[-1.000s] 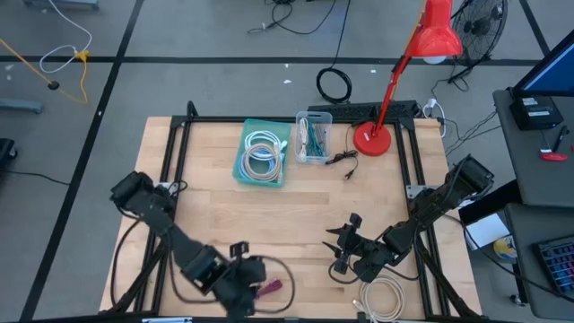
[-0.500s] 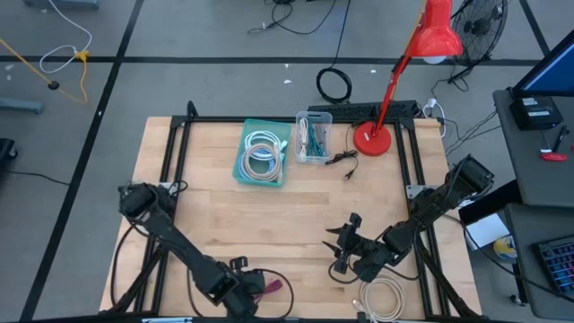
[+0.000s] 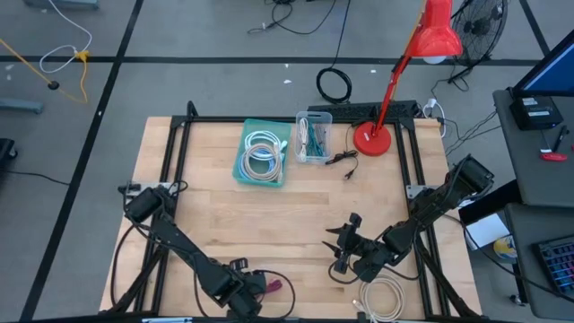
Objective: Pick and place items into bin
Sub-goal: Put the black pink charger cable into the transparent bin
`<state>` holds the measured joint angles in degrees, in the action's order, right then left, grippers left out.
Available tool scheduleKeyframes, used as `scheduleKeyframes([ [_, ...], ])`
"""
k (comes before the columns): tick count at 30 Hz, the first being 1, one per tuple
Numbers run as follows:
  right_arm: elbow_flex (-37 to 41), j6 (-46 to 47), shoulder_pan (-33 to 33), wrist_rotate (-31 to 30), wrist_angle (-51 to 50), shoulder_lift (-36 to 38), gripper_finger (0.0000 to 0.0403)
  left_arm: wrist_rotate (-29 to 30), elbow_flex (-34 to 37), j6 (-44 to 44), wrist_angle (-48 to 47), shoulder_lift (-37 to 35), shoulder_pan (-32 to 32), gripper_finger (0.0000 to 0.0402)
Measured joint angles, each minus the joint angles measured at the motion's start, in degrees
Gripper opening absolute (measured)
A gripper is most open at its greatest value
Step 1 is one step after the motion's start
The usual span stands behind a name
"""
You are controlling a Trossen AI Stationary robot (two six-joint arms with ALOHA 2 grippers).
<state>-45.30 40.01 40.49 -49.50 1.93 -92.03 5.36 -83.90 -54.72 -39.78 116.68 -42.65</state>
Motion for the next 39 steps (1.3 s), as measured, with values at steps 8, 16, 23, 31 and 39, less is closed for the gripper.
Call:
scheduleKeyframes([
  [8,0.0,-0.2,0.0,-0.1,0.0,0.0,0.0171,-2.9,-0.3,-0.1,5.4,4.0,0.2,0.0161],
  [16,0.0,-0.2,0.0,-0.2,0.1,0.0,0.0171,-1.4,-1.1,0.8,1.2,4.2,1.3,0.0069],
  [23,0.0,-0.2,0.0,0.0,0.4,0.0,0.0171,12.2,-6.7,4.8,-3.5,-1.8,7.7,0.0019],
  [31,0.0,-0.2,0.0,0.0,0.4,0.0,0.0171,21.1,-8.7,16.1,-2.1,-13.8,23.1,0.0017],
  [39,0.0,-0.4,0.0,0.1,0.4,0.0,0.0171,-6.8,-8.7,23.0,15.3,-17.9,49.5,0.0017],
])
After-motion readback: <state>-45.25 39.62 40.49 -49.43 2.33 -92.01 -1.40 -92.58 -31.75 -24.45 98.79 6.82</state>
